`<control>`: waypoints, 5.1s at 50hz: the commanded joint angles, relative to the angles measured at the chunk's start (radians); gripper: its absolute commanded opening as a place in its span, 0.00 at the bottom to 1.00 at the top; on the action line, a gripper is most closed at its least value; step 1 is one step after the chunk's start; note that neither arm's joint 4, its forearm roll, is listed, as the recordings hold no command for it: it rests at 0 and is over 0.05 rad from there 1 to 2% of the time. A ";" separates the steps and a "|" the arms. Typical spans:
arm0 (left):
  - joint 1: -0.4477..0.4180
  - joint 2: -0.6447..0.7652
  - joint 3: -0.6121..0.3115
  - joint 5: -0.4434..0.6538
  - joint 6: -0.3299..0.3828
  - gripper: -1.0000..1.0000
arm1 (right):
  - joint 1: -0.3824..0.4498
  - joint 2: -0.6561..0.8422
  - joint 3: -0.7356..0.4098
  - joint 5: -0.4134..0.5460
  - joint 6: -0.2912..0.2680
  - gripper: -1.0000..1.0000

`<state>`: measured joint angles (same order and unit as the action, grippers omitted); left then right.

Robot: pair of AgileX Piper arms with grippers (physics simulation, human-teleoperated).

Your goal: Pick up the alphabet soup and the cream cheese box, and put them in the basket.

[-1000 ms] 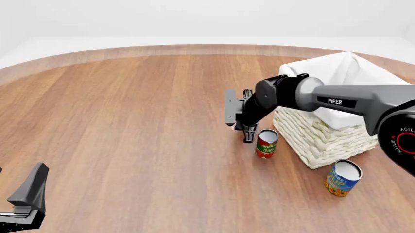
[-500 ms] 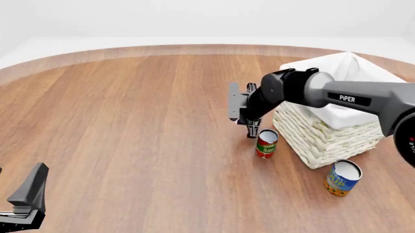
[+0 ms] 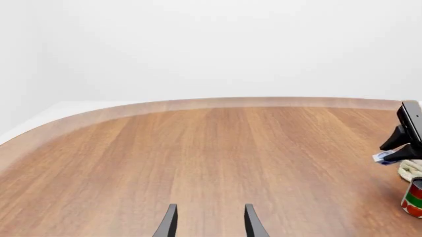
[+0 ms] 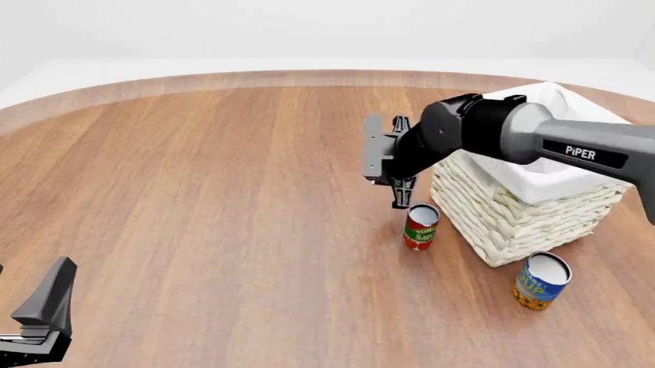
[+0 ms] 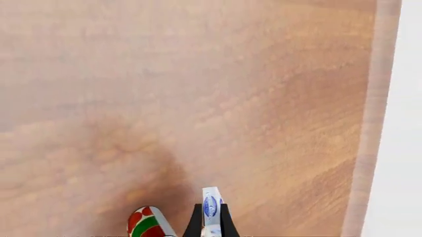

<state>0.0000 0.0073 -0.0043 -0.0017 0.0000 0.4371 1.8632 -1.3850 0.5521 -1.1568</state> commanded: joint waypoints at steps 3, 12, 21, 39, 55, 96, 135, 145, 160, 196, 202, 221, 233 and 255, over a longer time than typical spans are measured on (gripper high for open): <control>0.000 0.000 0.000 0.000 0.000 1.00 | 0.031 -0.073 0.005 0.003 0.033 0.00; 0.000 0.000 0.000 0.000 0.000 1.00 | 0.042 -0.113 0.016 -0.001 0.057 0.00; 0.000 0.000 0.000 0.000 0.000 1.00 | 0.066 -0.169 0.028 0.002 0.088 0.00; 0.000 0.000 0.000 0.000 0.000 1.00 | 0.130 -0.253 0.019 0.015 0.155 0.00; 0.000 0.000 0.000 0.000 0.000 1.00 | 0.143 -0.306 0.002 0.041 0.219 0.00; 0.000 0.000 0.000 0.000 0.000 1.00 | 0.264 -0.479 0.049 -0.011 0.542 0.00; 0.000 0.000 0.000 0.000 0.000 1.00 | 0.311 -0.567 0.081 -0.016 0.742 0.00; 0.000 0.000 0.000 0.000 0.000 1.00 | 0.308 -0.578 0.085 -0.013 0.751 0.00; 0.000 0.000 0.000 0.000 0.000 1.00 | 0.293 -0.602 0.052 0.029 0.784 0.00; 0.000 0.000 0.000 0.000 0.000 1.00 | 0.283 -0.674 -0.078 0.215 0.877 0.00; 0.000 0.000 0.000 0.000 0.000 1.00 | 0.268 -0.689 -0.081 0.254 0.887 0.00; 0.000 0.000 0.000 0.000 0.000 1.00 | 0.204 -0.720 -0.150 0.350 0.888 0.00; 0.000 0.000 0.000 0.000 0.000 1.00 | 0.178 -0.745 -0.166 0.383 0.891 0.00; 0.000 0.000 0.000 0.000 0.000 1.00 | 0.085 -0.770 -0.211 0.437 0.872 0.00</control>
<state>0.0000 0.0073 -0.0043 -0.0017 0.0000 0.5686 1.1064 -1.5745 0.9724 -0.2870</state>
